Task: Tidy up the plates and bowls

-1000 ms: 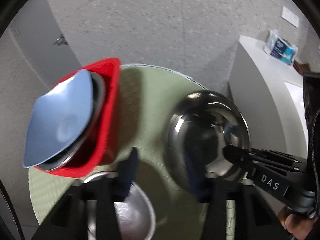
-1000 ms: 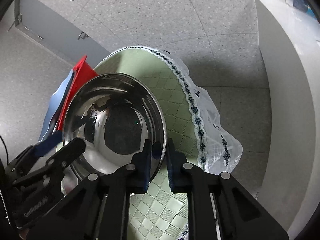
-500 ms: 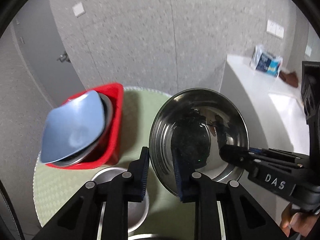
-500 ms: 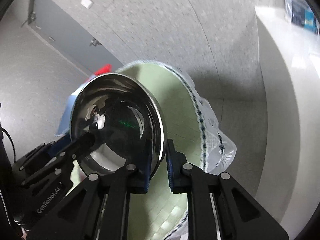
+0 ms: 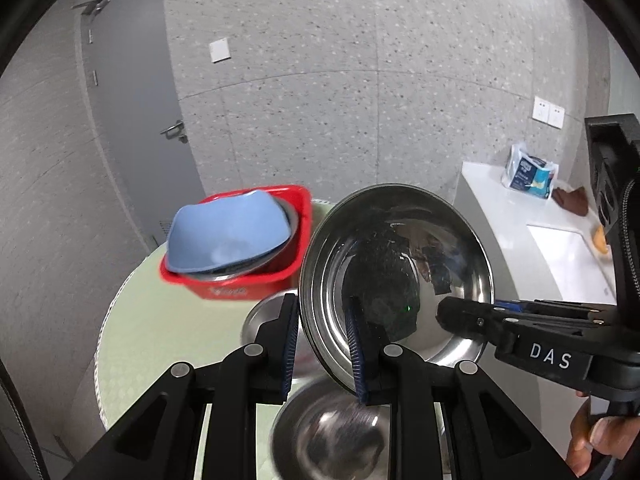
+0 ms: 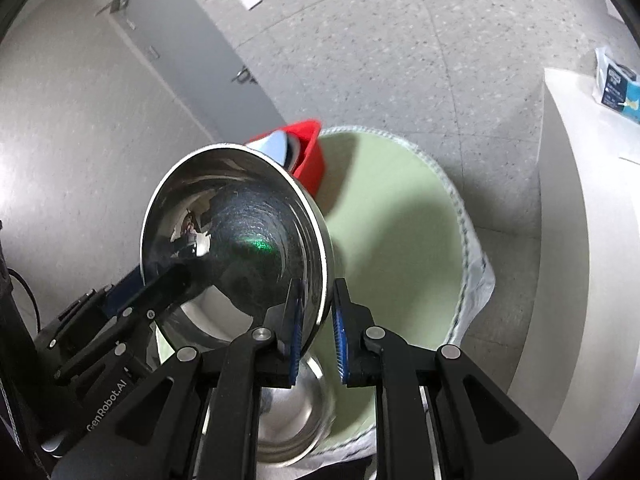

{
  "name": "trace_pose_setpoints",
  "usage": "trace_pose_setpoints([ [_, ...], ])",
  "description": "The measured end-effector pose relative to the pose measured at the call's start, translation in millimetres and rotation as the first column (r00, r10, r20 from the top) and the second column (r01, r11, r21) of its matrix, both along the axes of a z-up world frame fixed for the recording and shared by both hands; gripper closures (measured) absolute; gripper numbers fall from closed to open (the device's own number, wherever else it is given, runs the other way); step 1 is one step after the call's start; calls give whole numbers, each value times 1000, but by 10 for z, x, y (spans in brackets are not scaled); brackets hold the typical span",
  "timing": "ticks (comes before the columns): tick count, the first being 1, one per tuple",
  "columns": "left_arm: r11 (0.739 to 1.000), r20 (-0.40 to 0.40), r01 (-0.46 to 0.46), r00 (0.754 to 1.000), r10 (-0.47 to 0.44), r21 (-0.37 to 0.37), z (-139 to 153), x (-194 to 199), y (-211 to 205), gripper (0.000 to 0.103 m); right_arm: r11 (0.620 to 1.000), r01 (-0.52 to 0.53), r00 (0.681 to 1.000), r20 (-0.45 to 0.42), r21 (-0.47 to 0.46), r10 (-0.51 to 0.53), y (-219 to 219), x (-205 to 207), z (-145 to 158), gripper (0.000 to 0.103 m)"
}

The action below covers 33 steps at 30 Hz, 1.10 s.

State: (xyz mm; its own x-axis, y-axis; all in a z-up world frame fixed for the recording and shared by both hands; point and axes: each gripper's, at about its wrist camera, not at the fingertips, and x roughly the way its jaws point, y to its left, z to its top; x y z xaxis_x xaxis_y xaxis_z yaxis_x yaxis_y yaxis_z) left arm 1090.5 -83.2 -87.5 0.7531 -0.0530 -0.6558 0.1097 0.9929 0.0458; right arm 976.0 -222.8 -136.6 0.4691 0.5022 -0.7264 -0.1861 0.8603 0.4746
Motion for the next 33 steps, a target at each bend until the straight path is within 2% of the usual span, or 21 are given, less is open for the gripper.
trace_pose_setpoints([
  [2,1000,-1,3,1000,-3,-4,-41,-173,63,83,1000,-10,1000,-6,-17,10,92,-109,-20,90],
  [6,1000,-17,2,1000,-2,-19,67,-557,238,83,999,-17,999,-27,-41,16,250,-313,-81,89],
  [13,998,-55,35,998,-38,-51,61,-738,554,83,994,-1,999,-52,-107,-5,482,-592,-123,88],
  [22,992,-173,77,981,-93,-99,-235,-685,882,83,980,33,993,-109,-198,-55,642,-807,-327,87],
  [25,990,-215,86,971,-108,-110,-328,-523,951,83,973,38,989,-131,-227,-70,702,-840,-427,87],
  [32,989,-224,113,966,-132,-97,-275,-292,1025,83,956,50,985,-144,-288,-95,793,-866,-528,84],
  [33,989,-224,117,965,-136,-93,-271,-275,996,79,955,54,984,-145,-291,-100,793,-872,-534,84],
])
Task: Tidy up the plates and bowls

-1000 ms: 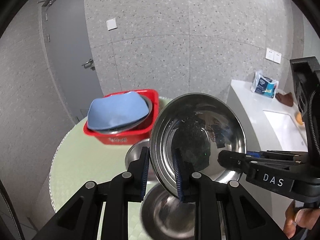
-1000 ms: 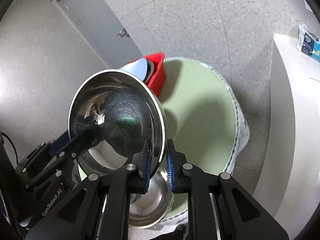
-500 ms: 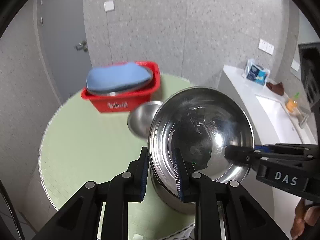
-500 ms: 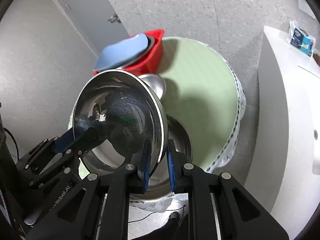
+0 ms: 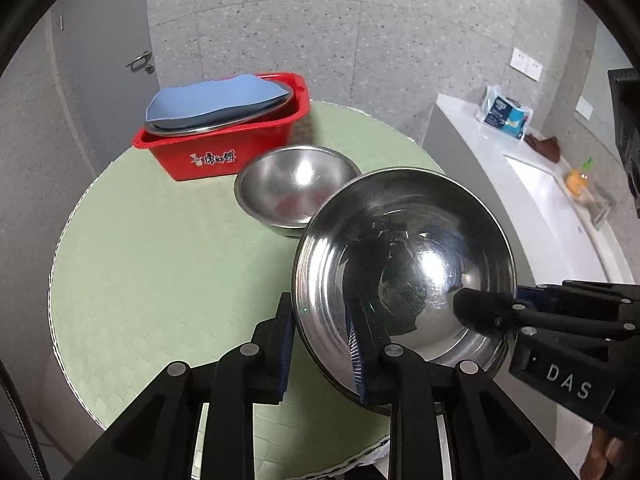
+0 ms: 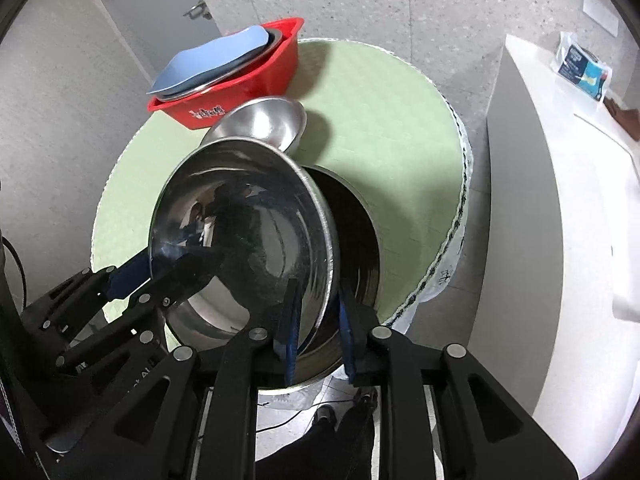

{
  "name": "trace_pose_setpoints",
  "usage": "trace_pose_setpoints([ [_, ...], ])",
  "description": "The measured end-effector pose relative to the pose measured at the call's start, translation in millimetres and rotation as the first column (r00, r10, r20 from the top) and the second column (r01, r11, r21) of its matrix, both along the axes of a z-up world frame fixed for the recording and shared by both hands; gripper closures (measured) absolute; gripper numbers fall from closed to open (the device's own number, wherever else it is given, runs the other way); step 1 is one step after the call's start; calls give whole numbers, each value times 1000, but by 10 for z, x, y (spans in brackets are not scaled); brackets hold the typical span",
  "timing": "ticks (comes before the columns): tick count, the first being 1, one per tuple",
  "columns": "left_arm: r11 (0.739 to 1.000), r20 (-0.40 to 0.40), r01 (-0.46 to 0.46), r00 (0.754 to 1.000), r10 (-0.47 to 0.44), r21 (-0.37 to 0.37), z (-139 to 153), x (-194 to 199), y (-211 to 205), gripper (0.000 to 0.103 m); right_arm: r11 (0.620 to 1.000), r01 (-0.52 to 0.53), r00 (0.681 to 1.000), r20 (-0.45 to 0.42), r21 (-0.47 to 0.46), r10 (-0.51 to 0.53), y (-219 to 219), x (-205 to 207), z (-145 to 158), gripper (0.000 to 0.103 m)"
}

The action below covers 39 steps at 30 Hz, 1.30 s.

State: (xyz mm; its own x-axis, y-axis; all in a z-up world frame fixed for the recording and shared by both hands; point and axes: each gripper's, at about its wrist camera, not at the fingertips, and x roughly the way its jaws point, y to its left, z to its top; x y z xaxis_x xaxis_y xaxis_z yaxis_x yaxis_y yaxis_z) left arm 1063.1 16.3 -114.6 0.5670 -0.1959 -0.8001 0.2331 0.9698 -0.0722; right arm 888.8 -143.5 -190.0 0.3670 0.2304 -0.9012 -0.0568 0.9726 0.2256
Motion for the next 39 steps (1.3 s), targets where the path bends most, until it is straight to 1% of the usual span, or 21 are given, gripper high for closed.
trace_pose_setpoints([
  [3,1000,-2,11,1000,-11,-5,-1,16,9,75,1000,13,1000,-3,-10,-13,-5,-9,-3,82],
  [4,1000,-3,12,1000,-12,-7,-7,1,14,75,1000,18,1000,-4,-9,-18,-17,-17,-3,81],
  [8,1000,-19,17,1000,-17,-23,-27,5,59,72,999,41,999,-10,13,-41,-52,-18,18,70],
  [11,999,-22,21,1000,-21,-29,-10,2,100,71,999,36,999,-12,22,-36,-35,-27,33,67],
  [13,998,-7,24,1000,-25,-57,48,-24,139,66,999,37,999,-14,30,-37,-28,-44,49,61],
  [15,998,13,16,1000,-15,-53,90,-42,153,56,999,40,999,0,25,-40,-20,-56,99,56],
  [16,998,17,14,1000,-14,-59,109,-44,191,54,999,44,999,6,18,-45,-18,-59,126,55],
  [18,996,19,-2,1000,4,-86,129,-74,298,53,999,48,999,24,20,-49,-33,-65,204,48],
  [22,991,21,-49,998,52,-123,183,-34,501,48,999,52,997,62,9,-52,-86,-49,352,47],
  [24,990,26,-77,996,80,-121,207,21,542,41,998,56,994,89,11,-56,-140,12,443,46],
  [27,984,29,-127,991,131,-123,219,157,624,38,998,56,991,123,14,-58,-221,200,511,41],
  [29,978,23,-158,986,163,-134,196,263,656,36,999,49,991,122,9,-50,-270,372,479,41],
  [31,972,15,-196,980,199,-127,153,394,682,34,999,32,993,116,15,-34,-310,550,414,41],
  [35,966,-34,-237,972,234,-101,11,741,576,33,999,-26,997,68,45,23,-365,1027,170,41],
  [37,965,-57,-251,967,247,-75,-90,913,525,33,997,-60,998,39,58,57,-341,1240,49,41],
  [39,963,-96,-262,962,255,-68,-199,1061,473,33,991,-102,995,0,82,103,-279,1454,-107,41],
])
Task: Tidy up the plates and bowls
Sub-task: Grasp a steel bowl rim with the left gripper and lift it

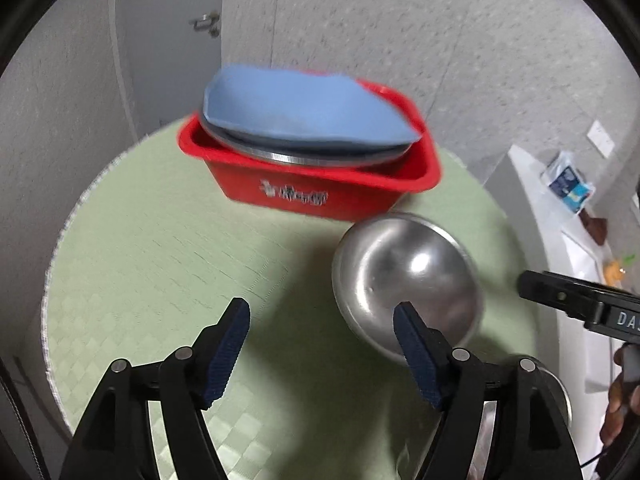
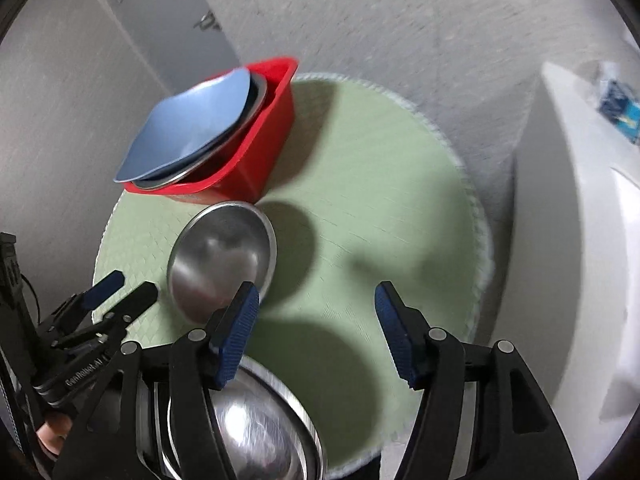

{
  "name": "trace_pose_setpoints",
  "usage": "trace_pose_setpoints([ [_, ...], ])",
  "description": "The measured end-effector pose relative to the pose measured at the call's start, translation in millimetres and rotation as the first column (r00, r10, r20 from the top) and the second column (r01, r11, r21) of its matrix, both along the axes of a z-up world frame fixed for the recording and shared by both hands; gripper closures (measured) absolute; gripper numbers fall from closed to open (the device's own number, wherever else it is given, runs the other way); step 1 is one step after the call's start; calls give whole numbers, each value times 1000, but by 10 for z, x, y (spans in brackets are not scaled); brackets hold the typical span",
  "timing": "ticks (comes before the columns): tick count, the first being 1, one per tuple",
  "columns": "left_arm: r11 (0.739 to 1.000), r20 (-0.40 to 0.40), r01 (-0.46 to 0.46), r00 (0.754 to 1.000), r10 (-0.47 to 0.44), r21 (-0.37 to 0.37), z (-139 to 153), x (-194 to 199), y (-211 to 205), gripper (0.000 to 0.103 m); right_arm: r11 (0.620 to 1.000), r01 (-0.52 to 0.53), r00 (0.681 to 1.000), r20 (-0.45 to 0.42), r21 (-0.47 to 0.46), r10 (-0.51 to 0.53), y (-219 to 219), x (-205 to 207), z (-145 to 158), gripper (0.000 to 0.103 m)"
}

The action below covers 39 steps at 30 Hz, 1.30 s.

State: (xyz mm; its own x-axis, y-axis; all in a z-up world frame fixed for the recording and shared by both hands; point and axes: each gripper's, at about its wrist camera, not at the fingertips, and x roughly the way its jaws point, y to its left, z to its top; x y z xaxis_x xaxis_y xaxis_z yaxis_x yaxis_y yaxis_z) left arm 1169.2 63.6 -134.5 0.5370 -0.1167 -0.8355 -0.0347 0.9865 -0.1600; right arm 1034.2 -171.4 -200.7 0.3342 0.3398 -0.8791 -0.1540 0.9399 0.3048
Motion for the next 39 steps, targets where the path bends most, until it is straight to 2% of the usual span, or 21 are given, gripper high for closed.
trace_pose_setpoints([
  [4,1000,-52,-14,999,15,17,-182,231,-47,33,996,-87,994,-69,7,87,154,283,-305,41],
  [11,999,-92,-36,995,38,25,-313,454,-80,33,985,-165,978,-122,47,169,270,450,-559,41],
  [13,999,-100,-32,994,34,23,-345,466,-80,36,983,-175,975,-128,58,182,299,468,-578,41],
  [14,1000,-105,-21,994,22,16,-358,490,-94,45,981,-182,973,-132,64,189,318,478,-589,43],
  [15,1000,-108,-12,994,13,11,-366,495,-95,54,979,-190,971,-134,70,198,338,484,-594,51],
  [16,1000,-107,-1,994,0,-10,-373,524,-101,59,977,-199,969,-136,76,208,355,484,-597,56],
  [18,999,-103,18,994,-23,-50,-377,535,-111,84,971,-220,962,-143,93,231,406,489,-599,70],
  [19,998,-99,32,994,-38,-61,-368,551,-132,88,967,-236,958,-142,101,249,436,473,-588,75],
  [20,998,-90,38,995,-42,-48,-349,558,-153,88,963,-250,955,-135,103,263,475,457,-563,84],
  [21,999,-86,38,996,-40,-35,-343,555,-158,88,961,-260,954,-128,98,272,512,422,-543,87],
  [23,999,-68,30,997,-32,-34,-300,547,-119,88,960,-271,954,-113,67,277,586,394,-479,87],
  [29,999,-10,9,1000,-9,-46,-77,365,45,88,959,-275,958,-62,73,280,726,264,-223,87],
  [39,999,109,3,994,3,-52,460,-363,278,88,957,-281,959,45,75,278,1025,-282,271,87],
])
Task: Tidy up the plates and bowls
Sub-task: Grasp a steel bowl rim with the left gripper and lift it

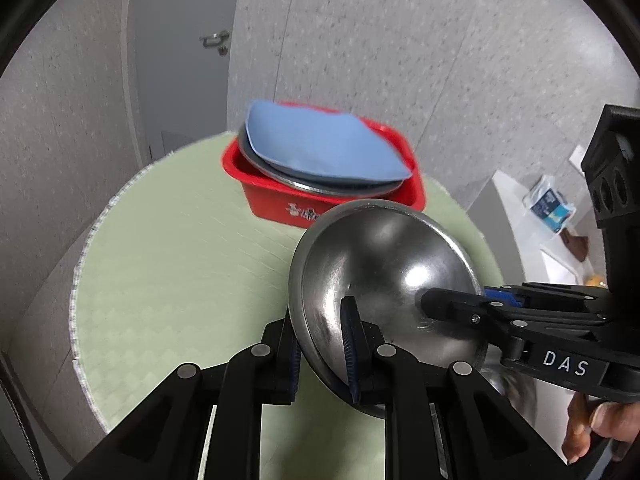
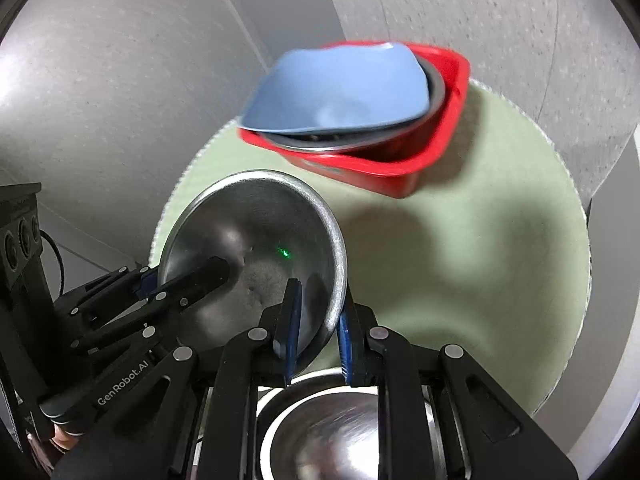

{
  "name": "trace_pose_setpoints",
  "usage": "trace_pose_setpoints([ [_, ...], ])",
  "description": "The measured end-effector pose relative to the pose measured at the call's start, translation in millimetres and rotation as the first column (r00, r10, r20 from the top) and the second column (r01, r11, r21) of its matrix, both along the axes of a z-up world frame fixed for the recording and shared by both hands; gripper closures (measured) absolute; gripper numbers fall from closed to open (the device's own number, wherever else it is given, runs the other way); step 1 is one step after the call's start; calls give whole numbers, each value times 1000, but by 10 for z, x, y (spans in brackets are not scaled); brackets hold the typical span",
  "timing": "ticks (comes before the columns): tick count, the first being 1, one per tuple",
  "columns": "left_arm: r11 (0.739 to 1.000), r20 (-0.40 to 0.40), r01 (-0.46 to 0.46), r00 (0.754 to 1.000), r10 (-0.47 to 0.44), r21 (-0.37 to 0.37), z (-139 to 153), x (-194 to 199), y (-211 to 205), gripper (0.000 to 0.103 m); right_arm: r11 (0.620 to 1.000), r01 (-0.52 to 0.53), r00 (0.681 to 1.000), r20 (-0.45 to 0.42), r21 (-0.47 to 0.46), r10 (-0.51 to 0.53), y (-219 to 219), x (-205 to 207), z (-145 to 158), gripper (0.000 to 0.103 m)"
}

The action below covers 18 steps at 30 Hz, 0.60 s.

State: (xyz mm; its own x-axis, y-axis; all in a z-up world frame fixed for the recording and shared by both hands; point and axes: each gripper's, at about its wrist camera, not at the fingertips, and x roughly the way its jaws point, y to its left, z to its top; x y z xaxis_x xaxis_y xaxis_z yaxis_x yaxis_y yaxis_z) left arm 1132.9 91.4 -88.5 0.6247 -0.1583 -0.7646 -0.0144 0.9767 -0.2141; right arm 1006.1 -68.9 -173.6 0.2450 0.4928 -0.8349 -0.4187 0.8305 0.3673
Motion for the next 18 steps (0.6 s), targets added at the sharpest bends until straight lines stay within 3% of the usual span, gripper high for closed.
trace_pose_setpoints([
  [4,1000,49,27,998,-27,6,218,-357,34,88,1000,21,999,46,14,-21,28,-288,209,87],
  [12,991,88,130,987,-131,17,391,-961,73,88,993,116,989,91,33,-119,-139,-795,449,87],
  [18,979,91,206,974,-206,12,400,-1052,-92,88,979,200,975,93,27,-202,-413,-1033,481,87],
])
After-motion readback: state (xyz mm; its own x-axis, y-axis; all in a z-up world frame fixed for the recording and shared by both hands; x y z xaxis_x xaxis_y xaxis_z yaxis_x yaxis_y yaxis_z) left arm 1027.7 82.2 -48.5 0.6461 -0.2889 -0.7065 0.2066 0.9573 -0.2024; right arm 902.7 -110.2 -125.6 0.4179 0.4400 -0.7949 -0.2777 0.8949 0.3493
